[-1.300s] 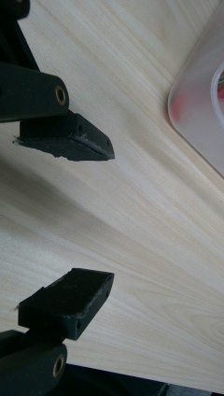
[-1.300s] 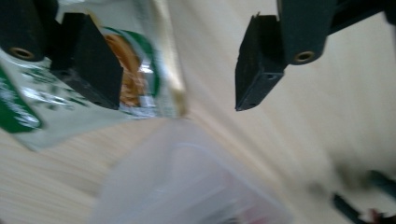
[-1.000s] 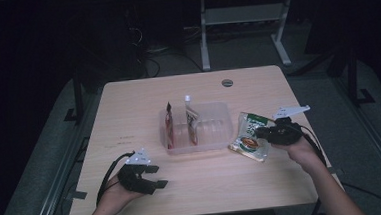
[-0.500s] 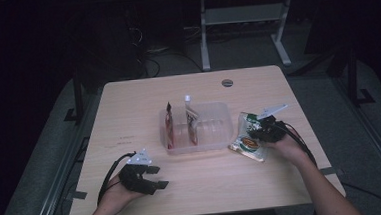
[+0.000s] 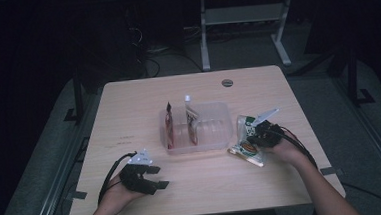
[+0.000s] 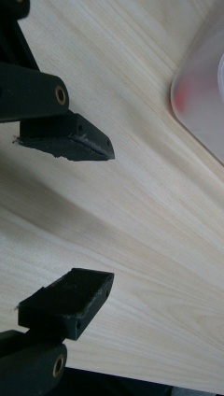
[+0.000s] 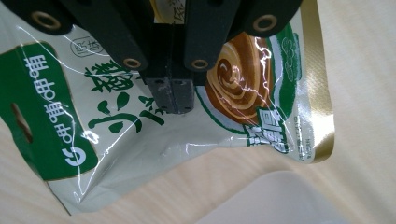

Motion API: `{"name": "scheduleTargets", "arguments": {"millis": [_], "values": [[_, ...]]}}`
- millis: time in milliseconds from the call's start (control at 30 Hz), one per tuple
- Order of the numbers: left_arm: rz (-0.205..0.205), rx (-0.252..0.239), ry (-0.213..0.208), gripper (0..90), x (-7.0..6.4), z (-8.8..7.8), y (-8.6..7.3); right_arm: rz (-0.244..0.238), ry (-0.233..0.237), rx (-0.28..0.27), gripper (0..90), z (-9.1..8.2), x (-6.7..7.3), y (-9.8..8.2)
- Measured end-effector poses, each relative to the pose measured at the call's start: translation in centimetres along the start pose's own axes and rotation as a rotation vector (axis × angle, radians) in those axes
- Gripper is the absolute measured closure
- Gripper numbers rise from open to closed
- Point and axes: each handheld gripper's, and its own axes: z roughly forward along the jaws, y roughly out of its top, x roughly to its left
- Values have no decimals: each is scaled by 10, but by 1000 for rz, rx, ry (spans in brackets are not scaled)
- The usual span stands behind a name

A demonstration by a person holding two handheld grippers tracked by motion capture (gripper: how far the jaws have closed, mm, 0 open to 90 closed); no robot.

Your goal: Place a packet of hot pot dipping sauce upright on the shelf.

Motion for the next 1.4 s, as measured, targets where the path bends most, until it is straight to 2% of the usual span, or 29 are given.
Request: {"name": "scheduleTargets", "arguments": {"millis": [100, 333, 367, 433, 567, 700, 900, 1033, 1400], "values": [[1, -4, -3, 342, 0, 0, 0, 4, 36, 0, 900, -3, 6, -3], [12, -2, -7, 342, 0, 0, 1, -36, 115, 10, 900, -8, 22, -9], [22, 3, -8, 342, 0, 0, 2, -38, 124, 12, 900, -9, 24, -10], [6, -8, -11, 342, -2, 1, 2, -50, 136, 15, 900, -9, 29, -11], [12, -7, -16, 342, -2, 2, 3, -84, 154, 28, 900, -10, 41, -10], [16, -4, -17, 342, -2, 2, 3, -107, 207, 29, 900, -8, 52, -8], [21, -2, -21, 342, -2, 4, 5, -162, 258, 28, 899, -3, 65, -4], [23, 3, -24, 342, -3, 4, 5, -205, 287, 19, 899, 1, 73, 0], [25, 1, -28, 342, -3, 6, 5, -273, 355, 11, 900, 11, 101, 11]]}}
